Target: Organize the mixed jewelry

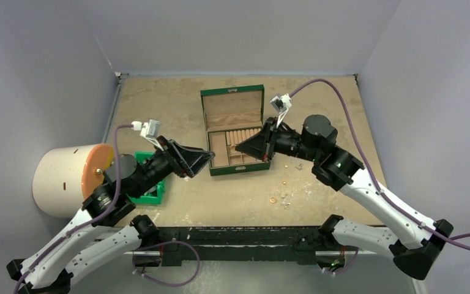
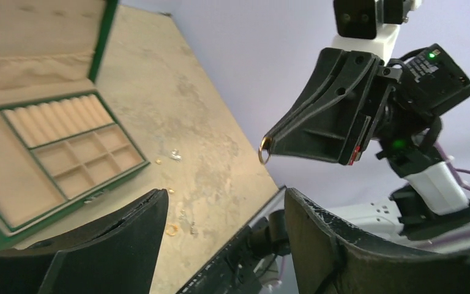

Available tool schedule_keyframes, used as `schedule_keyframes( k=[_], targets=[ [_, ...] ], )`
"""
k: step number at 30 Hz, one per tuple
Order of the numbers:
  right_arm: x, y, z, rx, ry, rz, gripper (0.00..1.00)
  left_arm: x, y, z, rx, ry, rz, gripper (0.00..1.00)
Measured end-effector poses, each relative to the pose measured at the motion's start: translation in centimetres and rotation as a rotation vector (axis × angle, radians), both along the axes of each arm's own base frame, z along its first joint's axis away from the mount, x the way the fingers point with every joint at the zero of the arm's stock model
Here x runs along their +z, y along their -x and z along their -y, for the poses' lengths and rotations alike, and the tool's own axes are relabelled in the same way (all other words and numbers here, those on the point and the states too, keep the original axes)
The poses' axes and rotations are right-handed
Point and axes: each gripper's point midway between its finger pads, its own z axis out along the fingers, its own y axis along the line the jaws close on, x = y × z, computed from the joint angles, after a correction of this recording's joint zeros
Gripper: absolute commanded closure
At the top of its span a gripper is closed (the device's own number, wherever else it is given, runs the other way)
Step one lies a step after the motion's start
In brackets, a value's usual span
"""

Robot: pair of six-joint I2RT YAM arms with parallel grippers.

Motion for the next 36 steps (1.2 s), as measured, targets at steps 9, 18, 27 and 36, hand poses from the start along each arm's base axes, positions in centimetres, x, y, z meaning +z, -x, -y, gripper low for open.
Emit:
schedule_keyframes(
  k=[9, 18, 27, 36],
  targets=[
    [-4.4, -7.8, 2.8, -0.364, 0.386, 0.021, 1.00, 0.1, -0.9, -6.3, 0.251, -0.179, 0.038, 0.30],
    [-14.0, -12.7, 6.4, -0.613, 0.910, 0.014, 1.00, -3.2, -1.1, -11.4, 0.432, -0.364, 0.017, 0.30],
    [-17.3, -15.8, 6.6, -0.722, 1.070, 0.006, 1.00, -3.9, -1.6, -13.9, 0.544, -0.405, 0.021, 0.30],
    [-20.7, -18.0, 5.8, -0.777, 1.125, -0.007, 1.00, -6.3, -2.2, -14.3, 0.580, -0.465, -0.001, 0.29]
  ],
)
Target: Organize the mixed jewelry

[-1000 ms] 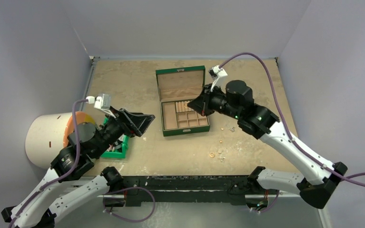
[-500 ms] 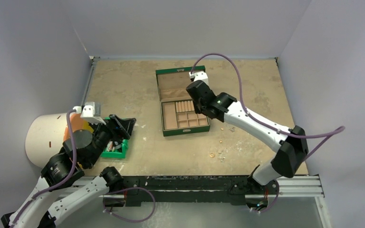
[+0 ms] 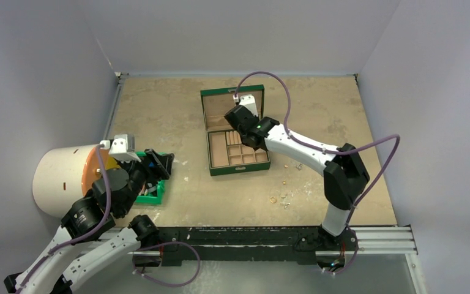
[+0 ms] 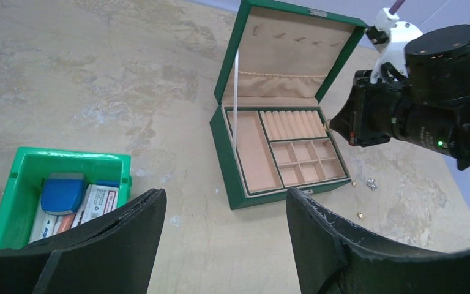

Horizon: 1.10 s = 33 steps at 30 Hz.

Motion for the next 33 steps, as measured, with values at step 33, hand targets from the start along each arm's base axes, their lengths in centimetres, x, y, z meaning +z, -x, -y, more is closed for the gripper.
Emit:
schedule_keyframes(
  k=[33],
  targets=[
    [-6.4, -4.0, -2.1, -0.035, -0.042, -0.044, 1.00, -0.2, -0.7, -1.2, 0.075, -0.033, 0.014, 0.26]
  ],
)
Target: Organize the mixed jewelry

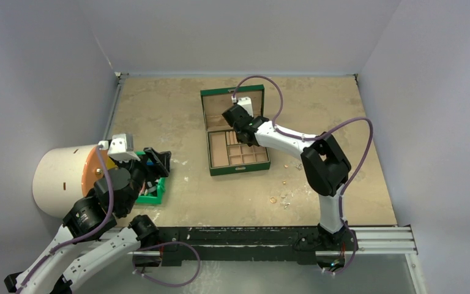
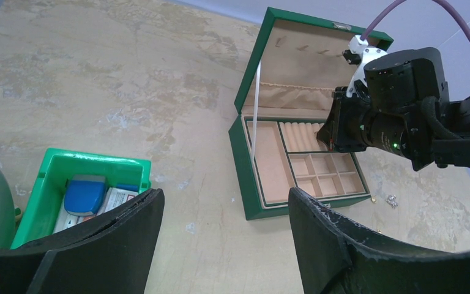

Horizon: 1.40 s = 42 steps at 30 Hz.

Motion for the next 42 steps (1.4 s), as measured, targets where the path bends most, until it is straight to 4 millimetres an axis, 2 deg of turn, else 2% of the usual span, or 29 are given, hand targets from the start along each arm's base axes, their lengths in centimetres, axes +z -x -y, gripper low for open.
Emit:
schedule_keyframes(
  k=[4, 13, 27, 31, 35, 38, 42],
  targets=[
    [-0.8, -0.1, -0.2, -0.003, -0.005, -0.012, 1.00, 0.0, 0.0, 0.0, 0.000, 0.000, 0.000, 0.26],
    [-0.9, -0.2, -0.3, -0.010, -0.023, -0.014, 1.00, -0.2, 0.0, 0.0, 0.002, -0.002, -0.002, 0.26],
    [-0.5, 0.0, -0.3, -0.018, -0.055, -0.020, 0.78, -0.1, 0.0, -0.1, 0.005, 0.001, 0.001, 0.26],
    [1.1, 0.4, -0.6, -0.012, -0.093, -0.015, 0.75, -0.1, 0.0, -0.2, 0.005, 0.002, 0.002, 0.26],
    [4.3, 1.1, -0.4, -0.008, -0.152, 0.022, 0.72, -0.1, 0.1, -0.2, 0.005, 0.004, 0.004, 0.26],
    [6.9, 2.3, 0.3, -0.006, -0.205, 0.048, 0.70, -0.1, 0.1, -0.2, 0.005, 0.005, 0.005, 0.26],
    [8.9, 4.6, 2.0, -0.015, -0.254, 0.063, 0.69, -0.1, 0.1, -0.2, 0.004, 0.004, 0.004, 0.26]
  ],
)
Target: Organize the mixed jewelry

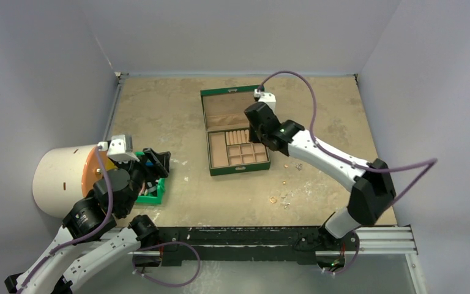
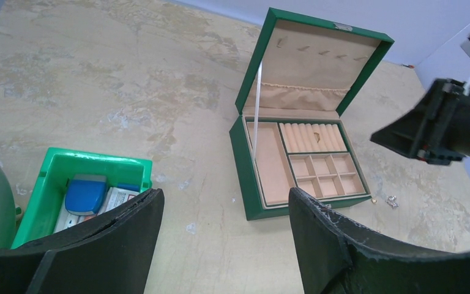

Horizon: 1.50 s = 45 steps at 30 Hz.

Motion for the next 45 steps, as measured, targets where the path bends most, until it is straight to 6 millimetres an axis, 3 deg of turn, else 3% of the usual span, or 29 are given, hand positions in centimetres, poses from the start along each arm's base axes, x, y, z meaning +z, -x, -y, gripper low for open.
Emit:
schedule_keyframes(
  k=[7, 14, 26, 32, 45],
  targets=[
    [-1.2, 5.7, 3.9, -0.013, -0.034, -0.079, 0.69, -0.1, 0.0, 0.0, 0.000, -0.002, -0.002, 0.26],
    [-3.2, 10.9, 6.2, -0.004, -0.092, -0.186, 0.70, -0.2, -0.1, 0.1, -0.001, -0.005, -0.005, 0.26],
    [-10.3, 18.9, 8.1, -0.080, -0.098, -0.431, 0.68, -0.3, -0.1, 0.2, -0.004, -0.008, -0.009, 0.26],
    [-11.8, 20.0, 8.0, -0.148, -0.116, -0.475, 0.67, -0.3, -0.1, 0.2, -0.004, -0.008, -0.009, 0.26],
    [-13.3, 19.0, 7.9, -0.270, -0.124, -0.467, 0.70, -0.3, -0.1, 0.2, -0.004, -0.008, -0.009, 0.26]
  ],
)
